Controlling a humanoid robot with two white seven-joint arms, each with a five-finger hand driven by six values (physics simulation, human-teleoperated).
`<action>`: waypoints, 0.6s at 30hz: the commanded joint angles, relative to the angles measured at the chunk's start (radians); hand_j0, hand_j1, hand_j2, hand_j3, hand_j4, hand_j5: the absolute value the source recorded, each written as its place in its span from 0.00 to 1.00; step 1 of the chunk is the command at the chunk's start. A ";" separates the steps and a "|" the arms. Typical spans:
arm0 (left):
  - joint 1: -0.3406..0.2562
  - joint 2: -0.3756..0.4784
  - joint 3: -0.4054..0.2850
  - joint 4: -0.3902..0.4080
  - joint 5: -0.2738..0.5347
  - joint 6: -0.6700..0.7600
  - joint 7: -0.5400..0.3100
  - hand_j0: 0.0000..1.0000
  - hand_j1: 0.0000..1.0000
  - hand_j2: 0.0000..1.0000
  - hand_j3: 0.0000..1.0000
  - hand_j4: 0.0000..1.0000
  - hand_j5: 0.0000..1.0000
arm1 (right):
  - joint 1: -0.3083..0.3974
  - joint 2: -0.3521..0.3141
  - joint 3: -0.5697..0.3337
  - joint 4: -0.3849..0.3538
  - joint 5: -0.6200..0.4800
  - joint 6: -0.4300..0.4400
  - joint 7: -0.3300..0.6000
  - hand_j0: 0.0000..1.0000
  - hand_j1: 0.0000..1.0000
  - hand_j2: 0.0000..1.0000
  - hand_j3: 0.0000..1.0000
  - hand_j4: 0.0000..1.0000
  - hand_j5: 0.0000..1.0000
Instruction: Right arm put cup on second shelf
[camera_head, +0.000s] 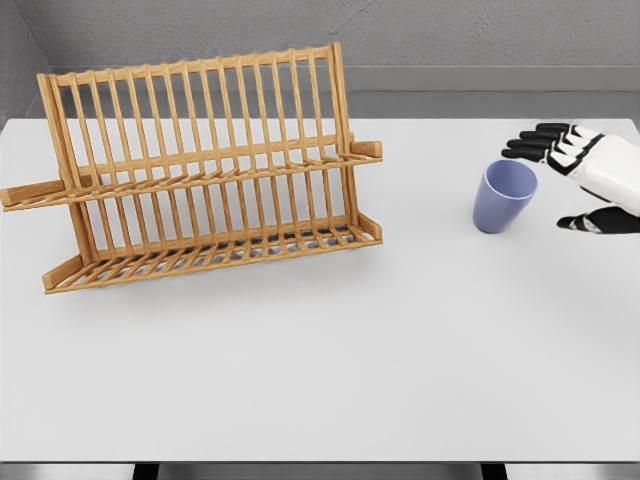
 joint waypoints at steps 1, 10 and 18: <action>0.000 0.000 0.000 0.000 0.000 -0.001 0.000 1.00 1.00 1.00 1.00 1.00 1.00 | 0.000 -0.001 0.009 0.000 -0.008 0.001 0.002 1.00 1.00 1.00 1.00 1.00 1.00; 0.000 0.000 0.000 0.000 0.000 -0.001 0.000 1.00 1.00 1.00 1.00 1.00 1.00 | 0.002 -0.104 0.000 -0.006 -0.012 0.001 0.051 1.00 1.00 1.00 1.00 1.00 1.00; 0.000 0.000 0.000 0.000 0.000 0.000 0.000 1.00 1.00 1.00 1.00 1.00 1.00 | -0.328 0.094 0.150 0.171 -0.014 0.001 0.465 1.00 1.00 1.00 1.00 1.00 1.00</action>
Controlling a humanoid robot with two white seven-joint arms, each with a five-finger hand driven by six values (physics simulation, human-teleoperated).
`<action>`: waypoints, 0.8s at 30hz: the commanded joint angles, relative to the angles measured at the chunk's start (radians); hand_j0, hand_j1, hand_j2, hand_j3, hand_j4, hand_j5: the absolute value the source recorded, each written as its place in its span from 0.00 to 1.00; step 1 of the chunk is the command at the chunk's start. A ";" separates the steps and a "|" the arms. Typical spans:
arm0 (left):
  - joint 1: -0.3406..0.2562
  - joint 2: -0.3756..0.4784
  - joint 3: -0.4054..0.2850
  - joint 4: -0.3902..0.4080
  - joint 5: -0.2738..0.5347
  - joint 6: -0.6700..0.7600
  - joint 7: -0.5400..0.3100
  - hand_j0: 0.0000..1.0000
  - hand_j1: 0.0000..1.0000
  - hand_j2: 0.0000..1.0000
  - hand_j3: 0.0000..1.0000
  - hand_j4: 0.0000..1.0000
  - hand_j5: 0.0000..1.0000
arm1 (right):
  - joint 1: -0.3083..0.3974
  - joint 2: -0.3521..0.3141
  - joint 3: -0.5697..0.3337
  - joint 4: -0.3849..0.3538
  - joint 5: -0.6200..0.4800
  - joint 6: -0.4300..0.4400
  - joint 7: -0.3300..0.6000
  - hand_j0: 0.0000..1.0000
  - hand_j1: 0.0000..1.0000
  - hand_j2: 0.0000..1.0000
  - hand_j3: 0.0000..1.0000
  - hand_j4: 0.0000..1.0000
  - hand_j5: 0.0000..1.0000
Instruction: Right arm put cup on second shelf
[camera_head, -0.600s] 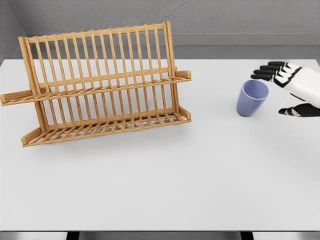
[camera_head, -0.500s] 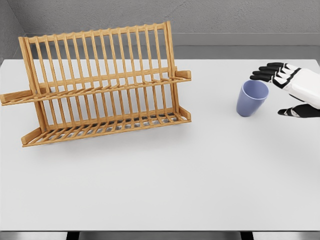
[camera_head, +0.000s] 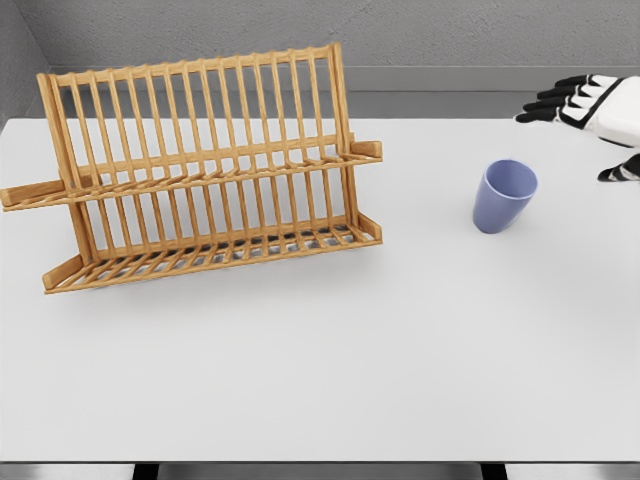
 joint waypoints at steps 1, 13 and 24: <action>0.000 0.000 0.000 0.000 0.000 -0.001 0.000 1.00 1.00 1.00 1.00 1.00 1.00 | -0.009 0.077 0.173 0.121 0.003 -0.001 0.045 1.00 1.00 1.00 1.00 1.00 1.00; 0.000 0.000 0.000 0.000 0.000 0.000 0.000 1.00 1.00 1.00 1.00 1.00 1.00 | -0.169 0.180 0.273 0.328 0.010 -0.001 0.045 1.00 1.00 1.00 1.00 1.00 1.00; 0.000 0.000 0.000 0.000 0.000 0.000 0.000 1.00 1.00 1.00 1.00 1.00 1.00 | -0.233 0.215 0.347 0.406 0.111 -0.001 0.045 1.00 1.00 1.00 1.00 1.00 1.00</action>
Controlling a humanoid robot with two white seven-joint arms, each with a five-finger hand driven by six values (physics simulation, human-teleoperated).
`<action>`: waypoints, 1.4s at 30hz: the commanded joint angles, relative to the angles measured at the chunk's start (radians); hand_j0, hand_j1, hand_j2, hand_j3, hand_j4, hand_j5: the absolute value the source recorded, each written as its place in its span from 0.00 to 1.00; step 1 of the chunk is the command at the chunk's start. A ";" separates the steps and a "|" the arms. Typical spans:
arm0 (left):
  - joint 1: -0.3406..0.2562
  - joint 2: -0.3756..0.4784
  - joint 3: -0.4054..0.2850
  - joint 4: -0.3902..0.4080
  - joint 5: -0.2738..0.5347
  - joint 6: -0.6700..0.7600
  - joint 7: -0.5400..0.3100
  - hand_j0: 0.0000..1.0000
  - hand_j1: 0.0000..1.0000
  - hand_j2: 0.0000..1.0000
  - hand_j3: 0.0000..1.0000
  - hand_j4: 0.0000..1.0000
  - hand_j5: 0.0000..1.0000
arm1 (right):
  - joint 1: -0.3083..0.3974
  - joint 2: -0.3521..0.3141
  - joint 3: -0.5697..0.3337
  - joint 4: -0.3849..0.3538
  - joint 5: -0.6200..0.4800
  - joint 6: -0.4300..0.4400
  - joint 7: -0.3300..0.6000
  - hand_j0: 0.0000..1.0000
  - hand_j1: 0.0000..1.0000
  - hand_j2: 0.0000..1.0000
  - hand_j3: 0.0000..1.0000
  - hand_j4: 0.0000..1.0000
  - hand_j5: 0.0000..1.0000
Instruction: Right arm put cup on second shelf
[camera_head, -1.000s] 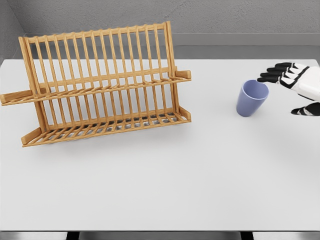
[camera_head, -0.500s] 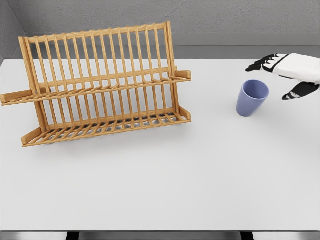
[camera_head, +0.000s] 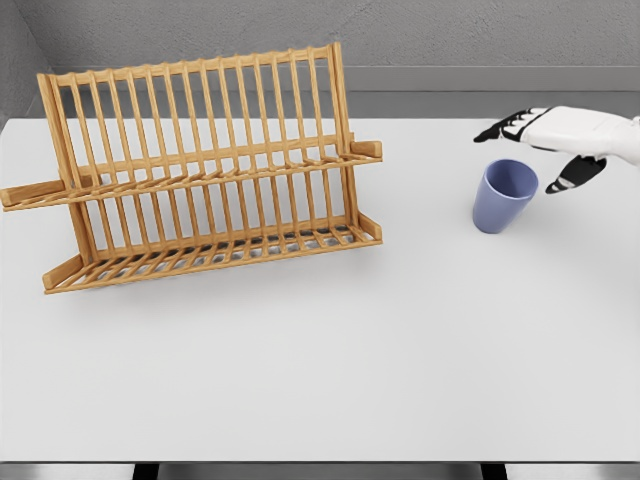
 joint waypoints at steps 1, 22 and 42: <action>0.000 0.000 0.000 0.000 0.000 0.000 0.000 1.00 1.00 1.00 1.00 1.00 1.00 | 0.002 0.008 0.028 0.018 0.005 0.003 0.000 1.00 1.00 1.00 1.00 1.00 1.00; 0.000 0.000 0.000 0.000 0.000 0.000 0.000 1.00 1.00 1.00 1.00 1.00 1.00 | -0.012 0.039 0.094 0.069 0.003 0.003 0.000 0.78 0.78 0.78 0.78 0.78 0.78; 0.000 0.000 0.000 0.000 0.000 0.000 0.000 1.00 1.00 1.00 1.00 1.00 1.00 | -0.046 0.037 0.083 0.058 -0.001 0.003 0.000 0.64 0.64 0.64 0.64 0.64 0.64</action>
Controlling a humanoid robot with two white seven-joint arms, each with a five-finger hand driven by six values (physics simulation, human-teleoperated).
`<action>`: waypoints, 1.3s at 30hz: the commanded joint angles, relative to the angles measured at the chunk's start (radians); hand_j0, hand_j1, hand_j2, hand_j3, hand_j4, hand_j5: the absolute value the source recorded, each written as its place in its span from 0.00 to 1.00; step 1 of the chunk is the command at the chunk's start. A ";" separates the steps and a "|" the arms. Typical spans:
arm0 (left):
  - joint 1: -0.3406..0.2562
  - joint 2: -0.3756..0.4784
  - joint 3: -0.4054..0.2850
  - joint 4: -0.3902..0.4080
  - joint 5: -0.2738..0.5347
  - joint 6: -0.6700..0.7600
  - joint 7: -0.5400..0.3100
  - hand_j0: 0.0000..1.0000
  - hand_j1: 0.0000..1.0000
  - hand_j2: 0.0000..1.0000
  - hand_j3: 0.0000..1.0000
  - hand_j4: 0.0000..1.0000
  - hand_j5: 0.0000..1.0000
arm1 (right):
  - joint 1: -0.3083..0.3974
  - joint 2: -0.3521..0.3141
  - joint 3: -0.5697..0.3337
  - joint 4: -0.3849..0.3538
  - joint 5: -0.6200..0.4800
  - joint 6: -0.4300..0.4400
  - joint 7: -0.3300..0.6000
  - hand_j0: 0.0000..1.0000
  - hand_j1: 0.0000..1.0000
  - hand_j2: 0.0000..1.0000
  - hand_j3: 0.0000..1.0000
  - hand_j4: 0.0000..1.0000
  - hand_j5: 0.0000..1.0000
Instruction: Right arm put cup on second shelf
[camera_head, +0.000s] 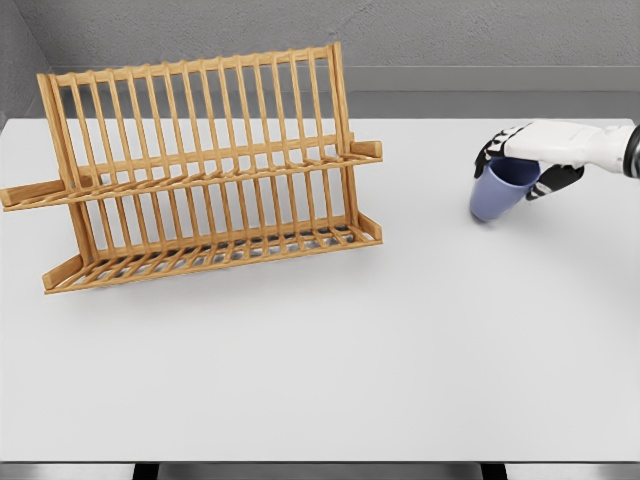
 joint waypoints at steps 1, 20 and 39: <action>0.000 0.000 0.000 0.000 0.000 0.000 0.000 1.00 1.00 1.00 1.00 1.00 1.00 | 0.000 -0.001 -0.006 -0.002 -0.008 0.003 -0.001 0.64 0.64 0.64 0.64 0.64 0.64; 0.000 0.000 0.000 0.000 0.000 0.000 0.000 1.00 1.00 1.00 1.00 1.00 1.00 | -0.034 0.003 -0.123 -0.088 -0.010 0.003 -0.001 0.61 0.61 0.61 0.61 0.61 0.61; 0.000 0.000 0.000 0.000 0.000 0.000 0.000 1.00 1.00 1.00 1.00 1.00 1.00 | -0.086 0.117 -0.147 -0.223 -0.007 0.003 -0.001 0.60 0.60 0.60 0.60 0.60 0.60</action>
